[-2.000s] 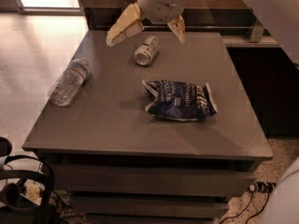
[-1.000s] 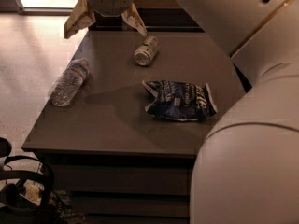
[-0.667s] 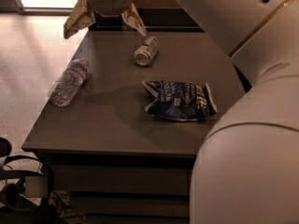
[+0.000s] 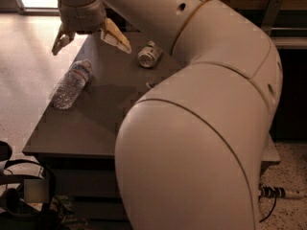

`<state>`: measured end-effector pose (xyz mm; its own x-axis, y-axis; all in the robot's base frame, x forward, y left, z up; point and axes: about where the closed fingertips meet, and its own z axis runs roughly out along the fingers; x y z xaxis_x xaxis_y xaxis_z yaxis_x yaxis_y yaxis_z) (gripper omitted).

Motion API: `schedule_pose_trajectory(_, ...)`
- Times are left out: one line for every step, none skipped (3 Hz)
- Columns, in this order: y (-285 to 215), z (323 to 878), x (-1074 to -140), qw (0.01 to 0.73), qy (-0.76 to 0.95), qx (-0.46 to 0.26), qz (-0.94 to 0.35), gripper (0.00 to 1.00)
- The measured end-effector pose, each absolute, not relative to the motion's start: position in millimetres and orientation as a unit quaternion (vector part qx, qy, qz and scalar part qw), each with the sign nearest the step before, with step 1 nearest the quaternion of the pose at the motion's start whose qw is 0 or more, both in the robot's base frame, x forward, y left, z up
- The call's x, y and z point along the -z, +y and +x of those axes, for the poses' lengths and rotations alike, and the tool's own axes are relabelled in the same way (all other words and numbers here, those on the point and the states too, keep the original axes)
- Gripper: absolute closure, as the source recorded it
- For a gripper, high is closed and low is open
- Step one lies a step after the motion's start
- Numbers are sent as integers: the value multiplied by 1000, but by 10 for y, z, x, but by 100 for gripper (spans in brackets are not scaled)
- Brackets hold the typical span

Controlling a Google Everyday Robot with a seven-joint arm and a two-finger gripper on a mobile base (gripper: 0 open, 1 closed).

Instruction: Place water bottle upright

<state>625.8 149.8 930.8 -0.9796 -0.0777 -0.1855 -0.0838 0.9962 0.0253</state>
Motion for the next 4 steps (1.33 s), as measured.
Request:
schedule_pose_trajectory(1646, 6296, -9208, 87, 996, -7, -11, 0)
schedule_pose_trajectory(1750, 6268, -9087, 73, 997, 1, 9, 0)
schedule_pose_trajectory(1806, 6259, -9011, 62, 998, 2, 13, 0)
schedule_pose_trajectory(1828, 6241, -8949, 49, 998, -24, 2, 0)
